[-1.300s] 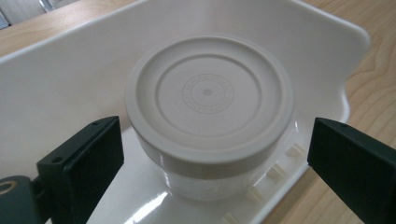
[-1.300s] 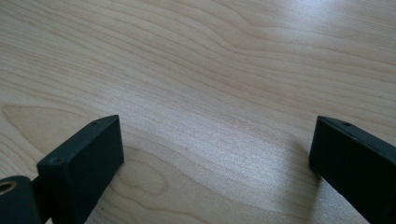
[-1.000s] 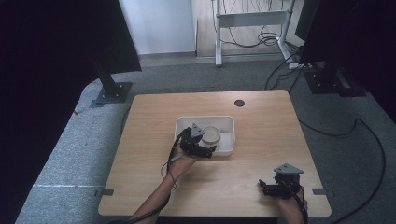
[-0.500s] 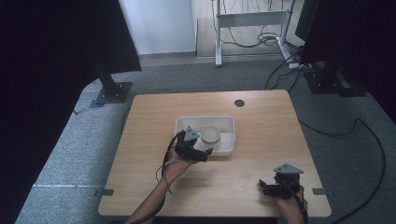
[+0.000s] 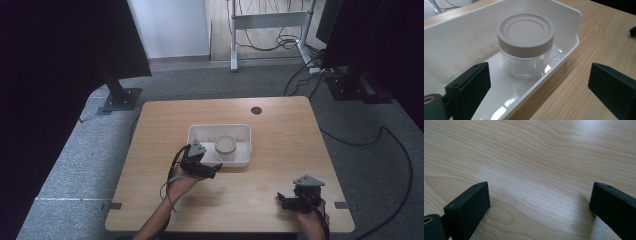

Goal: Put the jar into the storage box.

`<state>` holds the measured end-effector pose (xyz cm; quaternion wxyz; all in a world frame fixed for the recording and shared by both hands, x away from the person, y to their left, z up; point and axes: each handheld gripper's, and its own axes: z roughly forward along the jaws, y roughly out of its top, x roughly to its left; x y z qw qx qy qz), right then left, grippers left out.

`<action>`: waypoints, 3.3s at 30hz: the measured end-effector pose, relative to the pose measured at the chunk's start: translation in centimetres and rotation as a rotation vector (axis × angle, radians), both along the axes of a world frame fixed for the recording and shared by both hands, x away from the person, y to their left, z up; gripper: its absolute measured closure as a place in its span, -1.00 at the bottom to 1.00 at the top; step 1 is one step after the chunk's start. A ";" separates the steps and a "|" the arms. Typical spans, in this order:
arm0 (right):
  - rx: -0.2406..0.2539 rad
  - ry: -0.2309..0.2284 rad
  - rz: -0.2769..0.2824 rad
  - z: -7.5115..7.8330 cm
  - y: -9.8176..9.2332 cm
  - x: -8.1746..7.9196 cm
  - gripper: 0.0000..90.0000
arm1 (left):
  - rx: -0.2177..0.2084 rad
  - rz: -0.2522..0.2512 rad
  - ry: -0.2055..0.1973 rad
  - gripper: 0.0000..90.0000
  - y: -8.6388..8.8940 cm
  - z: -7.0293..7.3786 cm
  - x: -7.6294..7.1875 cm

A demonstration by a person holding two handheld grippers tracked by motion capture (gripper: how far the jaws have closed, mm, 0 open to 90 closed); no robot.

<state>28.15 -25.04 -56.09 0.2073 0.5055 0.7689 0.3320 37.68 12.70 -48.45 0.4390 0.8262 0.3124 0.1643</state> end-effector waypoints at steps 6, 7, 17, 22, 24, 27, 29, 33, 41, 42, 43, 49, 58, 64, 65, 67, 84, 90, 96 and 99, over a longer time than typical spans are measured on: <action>-0.001 -0.001 0.001 0.0 0.0 0.0 -0.94 | 0.003 -0.002 -0.001 -0.91 0.6 -0.2 -0.5; -0.001 -0.001 0.001 0.0 0.0 0.0 -0.94 | 0.002 -0.002 0.000 -0.91 0.7 -0.2 -0.6; -0.001 -0.001 0.001 0.0 0.0 0.0 -0.94 | -0.004 -0.004 -0.006 -0.91 1.7 -0.3 -1.2; -0.001 -0.001 0.001 0.0 0.0 0.0 -0.94 | -0.007 -0.009 -0.008 -0.91 2.0 -0.2 -1.6; -0.001 -0.001 0.001 0.0 0.0 0.0 -0.94 | -0.004 -0.010 -0.011 -0.91 2.2 -0.3 -1.7; -0.001 -0.001 0.001 0.0 0.0 0.0 -0.94 | -0.003 -0.011 -0.012 -0.91 2.4 -0.3 -1.9; -0.001 -0.001 0.001 0.0 0.0 0.0 -0.94 | -0.004 -0.011 -0.013 -0.90 2.6 -0.4 -2.0; -0.001 -0.001 0.001 0.0 0.0 0.0 -0.94 | -0.003 -0.008 -0.012 -0.90 3.2 -0.5 -2.3; -0.001 -0.001 0.001 0.0 0.0 0.0 -0.94 | -0.013 0.003 -0.013 -0.90 4.2 -0.6 -2.8; -0.001 -0.001 0.001 0.0 0.0 0.0 -0.94 | -0.014 0.004 -0.013 -0.90 4.3 -0.6 -2.9; -0.001 -0.002 0.001 0.0 0.0 0.0 -0.94 | -0.016 0.007 -0.013 -0.90 4.5 -0.7 -3.0; -0.001 -0.001 0.001 0.0 0.0 0.0 -0.94 | -0.018 0.008 -0.013 -0.90 5.0 -0.8 -3.2; -0.001 -0.002 0.001 0.0 0.0 0.0 -0.94 | -0.024 0.019 -0.014 -0.90 6.1 -1.1 -3.8; -0.001 -0.002 0.000 0.0 0.0 0.0 -0.94 | -0.027 0.035 -0.008 -0.90 7.1 -1.6 -4.3; -0.001 -0.001 0.000 0.0 0.0 0.0 -0.94 | -0.030 0.038 -0.006 -0.90 7.3 -1.6 -4.3; -0.001 -0.002 0.000 0.0 0.0 0.0 -0.94 | -0.032 0.043 -0.005 -0.90 7.5 -1.8 -4.5; -0.001 -0.002 0.000 0.0 0.0 0.0 -0.94 | -0.023 0.085 0.020 -0.90 9.9 -4.4 -5.5; -0.001 -0.002 0.000 0.0 0.0 0.0 -0.94 | -0.010 0.091 0.026 -0.90 10.2 -5.2 -5.8; -0.001 -0.002 0.000 0.0 0.0 0.0 -0.94 | -0.003 0.099 0.035 -0.90 10.4 -5.8 -6.0; -0.001 -0.002 0.000 0.0 0.0 0.0 -0.94 | 0.008 0.101 0.047 -0.90 10.4 -6.1 -6.1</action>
